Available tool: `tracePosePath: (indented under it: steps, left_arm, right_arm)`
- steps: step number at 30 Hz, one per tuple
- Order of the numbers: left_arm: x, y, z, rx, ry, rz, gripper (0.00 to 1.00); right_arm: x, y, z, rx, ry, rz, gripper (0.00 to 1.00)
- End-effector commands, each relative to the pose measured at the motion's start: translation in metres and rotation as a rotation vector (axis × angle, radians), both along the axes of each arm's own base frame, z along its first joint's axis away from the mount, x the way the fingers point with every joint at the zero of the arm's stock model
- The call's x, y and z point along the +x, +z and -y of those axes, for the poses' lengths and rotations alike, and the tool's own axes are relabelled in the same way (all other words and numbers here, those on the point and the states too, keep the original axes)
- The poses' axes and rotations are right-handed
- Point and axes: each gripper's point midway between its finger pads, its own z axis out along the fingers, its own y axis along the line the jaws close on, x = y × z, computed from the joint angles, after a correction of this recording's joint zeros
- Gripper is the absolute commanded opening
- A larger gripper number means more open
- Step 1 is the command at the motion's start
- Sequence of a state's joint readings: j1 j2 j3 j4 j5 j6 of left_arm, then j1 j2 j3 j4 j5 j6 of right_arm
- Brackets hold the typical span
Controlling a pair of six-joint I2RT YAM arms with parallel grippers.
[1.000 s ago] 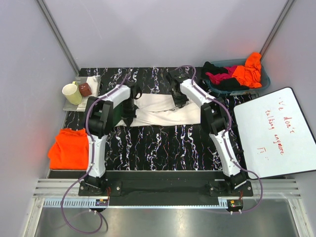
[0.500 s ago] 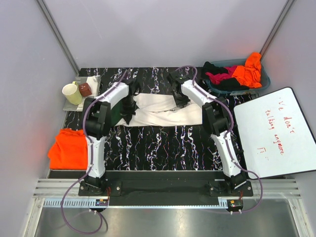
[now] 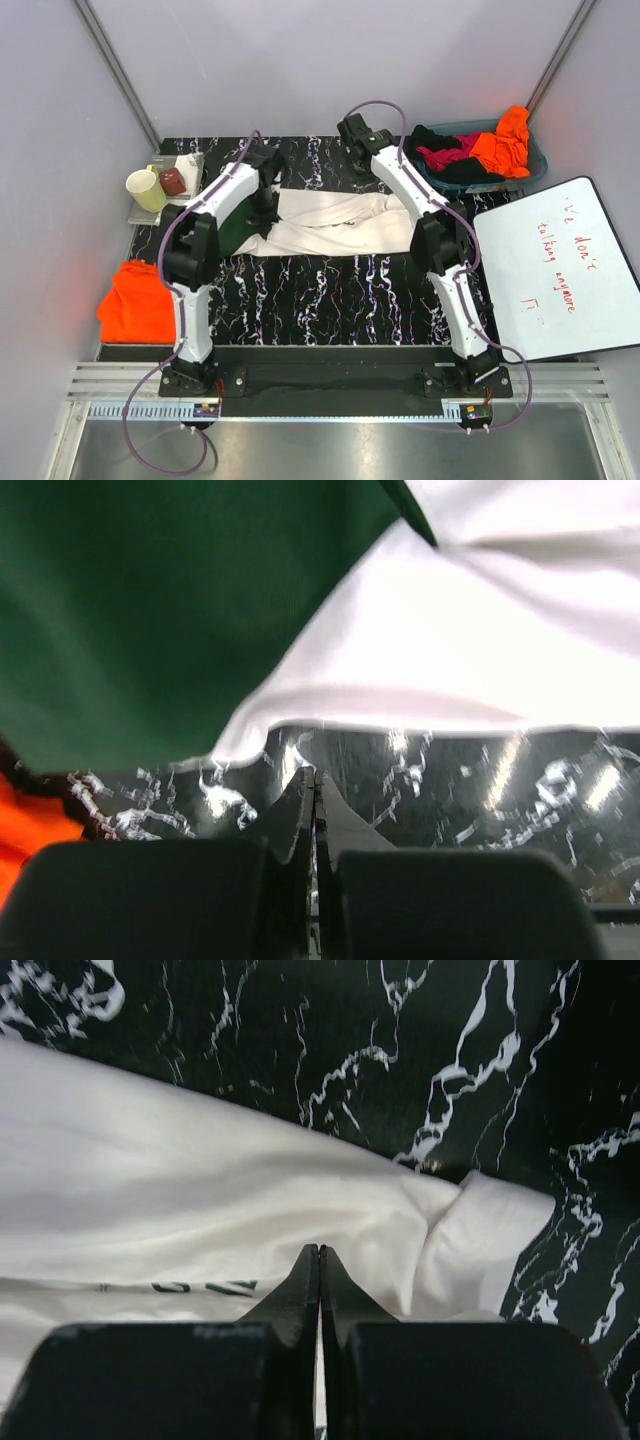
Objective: Fold and stack the t-shirts
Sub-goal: Fold the tshirt
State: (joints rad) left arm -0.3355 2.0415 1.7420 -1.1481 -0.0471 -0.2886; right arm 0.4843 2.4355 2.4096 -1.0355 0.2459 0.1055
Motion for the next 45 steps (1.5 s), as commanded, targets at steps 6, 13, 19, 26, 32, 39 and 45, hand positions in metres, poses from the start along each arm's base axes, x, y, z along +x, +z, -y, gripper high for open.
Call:
tracePosePath:
  steps: [6, 13, 19, 26, 32, 39, 45]
  left_arm:
    - [0.013, -0.06, -0.003, 0.068, 0.056, -0.107, 0.0]
    - [0.022, -0.068, -0.013, 0.113, 0.101, -0.116, 0.0]
    - [0.029, -0.077, -0.046, 0.233, 0.129, -0.159, 0.0]
    - [0.074, -0.06, -0.069, 0.303, 0.166, -0.044, 0.0]
    - [0.109, -0.06, -0.031, 0.147, 0.177, 0.048, 0.0]
    - [0.121, -0.025, 0.059, -0.144, 0.062, 0.138, 0.0]
    - [0.071, 0.058, 0.121, -0.309, -0.122, 0.279, 0.0]
  right_arm:
    - [0.015, -0.058, 0.002, -0.072, -0.004, -0.043, 0.0]
    - [-0.002, -0.08, 0.01, -0.101, 0.001, -0.119, 0.0]
    - [-0.033, -0.084, 0.02, -0.115, 0.013, -0.209, 0.0]
    - [-0.078, -0.067, 0.041, -0.141, 0.012, -0.29, 0.0]
    - [-0.135, -0.05, 0.047, -0.072, 0.023, -0.393, 0.0]
    - [-0.176, -0.03, 0.035, 0.059, 0.026, -0.43, 0.0]
    - [-0.143, 0.009, 0.028, 0.085, 0.004, -0.285, 0.0]
